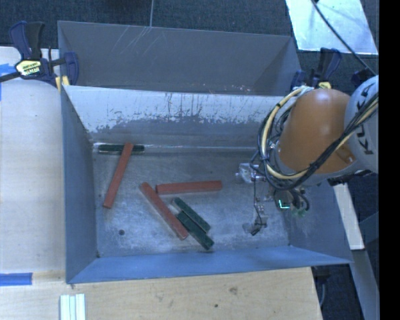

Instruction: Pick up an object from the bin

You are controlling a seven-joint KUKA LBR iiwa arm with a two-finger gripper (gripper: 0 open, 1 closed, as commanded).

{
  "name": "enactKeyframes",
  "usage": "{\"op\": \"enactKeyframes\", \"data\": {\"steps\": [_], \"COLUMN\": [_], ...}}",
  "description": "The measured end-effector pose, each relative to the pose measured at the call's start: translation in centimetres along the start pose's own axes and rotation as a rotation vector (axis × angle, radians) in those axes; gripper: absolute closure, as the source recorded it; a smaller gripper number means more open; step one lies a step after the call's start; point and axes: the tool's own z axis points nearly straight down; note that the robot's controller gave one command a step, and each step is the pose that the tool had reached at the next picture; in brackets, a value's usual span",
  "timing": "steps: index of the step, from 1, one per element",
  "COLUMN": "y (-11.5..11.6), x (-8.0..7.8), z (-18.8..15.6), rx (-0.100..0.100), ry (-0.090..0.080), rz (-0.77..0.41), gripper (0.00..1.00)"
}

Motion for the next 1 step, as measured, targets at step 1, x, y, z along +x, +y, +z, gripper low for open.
{"op": "enactKeyframes", "data": {"steps": [1], "y": [4.43], "x": [-6.12], "z": [6.71], "rx": [-0.001], "ry": [-0.009], "rz": [-0.1], "gripper": [0.0]}}
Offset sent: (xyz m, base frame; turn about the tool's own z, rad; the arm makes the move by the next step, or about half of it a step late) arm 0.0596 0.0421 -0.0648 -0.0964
